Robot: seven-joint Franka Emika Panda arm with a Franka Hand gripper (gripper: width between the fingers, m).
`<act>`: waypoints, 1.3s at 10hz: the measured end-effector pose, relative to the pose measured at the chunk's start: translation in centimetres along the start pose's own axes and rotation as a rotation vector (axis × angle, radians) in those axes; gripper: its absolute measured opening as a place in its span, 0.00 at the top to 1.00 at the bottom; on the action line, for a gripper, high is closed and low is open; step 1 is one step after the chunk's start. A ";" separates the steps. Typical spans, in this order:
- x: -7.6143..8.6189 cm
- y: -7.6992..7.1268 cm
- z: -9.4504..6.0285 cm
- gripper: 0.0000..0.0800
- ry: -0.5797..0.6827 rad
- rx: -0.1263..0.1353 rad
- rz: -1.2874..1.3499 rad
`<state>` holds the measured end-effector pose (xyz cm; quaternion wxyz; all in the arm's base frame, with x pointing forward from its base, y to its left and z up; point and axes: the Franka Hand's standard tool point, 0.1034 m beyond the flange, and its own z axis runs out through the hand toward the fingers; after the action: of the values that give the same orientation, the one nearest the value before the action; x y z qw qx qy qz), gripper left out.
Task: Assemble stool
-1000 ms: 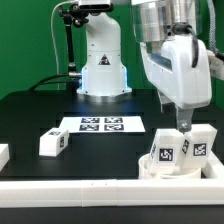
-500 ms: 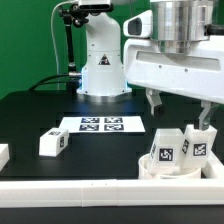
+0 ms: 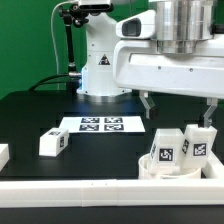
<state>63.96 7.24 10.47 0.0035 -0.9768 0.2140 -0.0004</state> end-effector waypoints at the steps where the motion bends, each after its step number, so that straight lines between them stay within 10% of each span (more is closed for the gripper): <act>1: 0.0 0.0 0.0 0.19 0.003 -0.001 -0.147; 13: 0.4 0.9 0.4 0.19 0.002 -0.050 -1.146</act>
Offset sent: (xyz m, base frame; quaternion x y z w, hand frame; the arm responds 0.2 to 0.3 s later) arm 0.0031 0.0140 -0.0049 0.0608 -0.0132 -0.2978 0.9526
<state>63.95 6.25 10.11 -0.0207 -0.9367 -0.3495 0.0019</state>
